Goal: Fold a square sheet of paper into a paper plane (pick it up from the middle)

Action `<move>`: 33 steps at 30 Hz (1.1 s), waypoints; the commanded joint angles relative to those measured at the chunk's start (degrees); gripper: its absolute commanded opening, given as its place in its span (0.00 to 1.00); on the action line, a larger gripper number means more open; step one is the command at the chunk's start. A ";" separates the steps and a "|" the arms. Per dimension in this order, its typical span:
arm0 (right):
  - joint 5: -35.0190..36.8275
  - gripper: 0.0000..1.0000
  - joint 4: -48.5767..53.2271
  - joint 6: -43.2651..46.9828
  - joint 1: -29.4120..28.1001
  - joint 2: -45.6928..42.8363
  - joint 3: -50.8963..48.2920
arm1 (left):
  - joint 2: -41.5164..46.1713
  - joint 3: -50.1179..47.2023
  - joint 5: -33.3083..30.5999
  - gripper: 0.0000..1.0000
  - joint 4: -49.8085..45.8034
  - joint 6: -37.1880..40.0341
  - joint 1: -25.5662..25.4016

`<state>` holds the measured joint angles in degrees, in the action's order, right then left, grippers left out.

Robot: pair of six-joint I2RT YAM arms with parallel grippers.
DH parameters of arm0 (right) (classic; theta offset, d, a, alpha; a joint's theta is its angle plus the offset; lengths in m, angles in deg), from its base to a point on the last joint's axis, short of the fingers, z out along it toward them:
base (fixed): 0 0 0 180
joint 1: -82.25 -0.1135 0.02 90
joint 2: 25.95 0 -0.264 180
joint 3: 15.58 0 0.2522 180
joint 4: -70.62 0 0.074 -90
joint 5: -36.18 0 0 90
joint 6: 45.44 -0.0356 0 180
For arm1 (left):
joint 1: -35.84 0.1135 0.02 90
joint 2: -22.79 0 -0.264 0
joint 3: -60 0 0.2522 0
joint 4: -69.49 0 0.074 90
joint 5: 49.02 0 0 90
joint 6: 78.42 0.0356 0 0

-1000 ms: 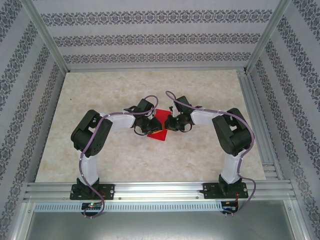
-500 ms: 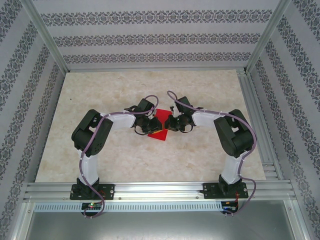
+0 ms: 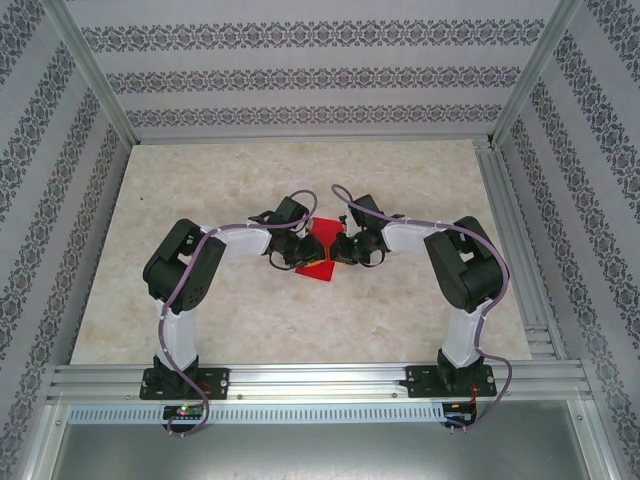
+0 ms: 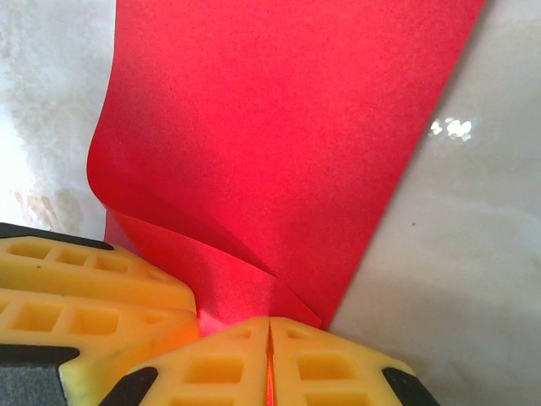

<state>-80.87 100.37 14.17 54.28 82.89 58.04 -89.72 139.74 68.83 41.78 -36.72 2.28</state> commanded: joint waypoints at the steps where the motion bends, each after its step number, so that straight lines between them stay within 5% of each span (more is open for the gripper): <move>1: 3.89 0.09 3.28 1.74 0.81 2.76 -0.35 | 2.78 1.87 -2.43 0.21 1.23 0.54 -0.54; 33: 3.93 0.10 2.95 2.11 1.24 4.01 -0.54 | -1.10 3.41 -14.40 0.20 -8.64 2.68 2.33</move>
<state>-81.85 100.50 14.74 54.89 83.42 58.30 -90.84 144.11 58.58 37.16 -35.36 2.63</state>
